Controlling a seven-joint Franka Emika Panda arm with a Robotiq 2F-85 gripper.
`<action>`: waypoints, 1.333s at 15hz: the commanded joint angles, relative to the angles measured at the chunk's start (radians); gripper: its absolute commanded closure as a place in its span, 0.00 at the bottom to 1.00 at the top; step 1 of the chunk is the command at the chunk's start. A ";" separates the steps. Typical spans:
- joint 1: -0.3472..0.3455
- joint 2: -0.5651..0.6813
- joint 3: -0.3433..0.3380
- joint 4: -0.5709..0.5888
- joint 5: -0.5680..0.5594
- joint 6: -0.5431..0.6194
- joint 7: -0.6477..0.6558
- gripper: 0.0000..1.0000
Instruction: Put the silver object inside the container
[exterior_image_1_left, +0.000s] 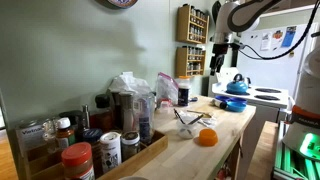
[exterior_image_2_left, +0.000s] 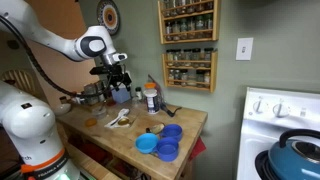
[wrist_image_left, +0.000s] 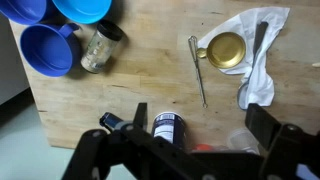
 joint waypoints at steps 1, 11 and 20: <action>0.005 0.000 -0.005 0.002 -0.003 -0.003 0.003 0.00; 0.003 0.114 0.008 -0.026 0.047 0.032 0.116 0.00; 0.050 0.313 -0.024 -0.041 0.268 0.283 0.094 0.00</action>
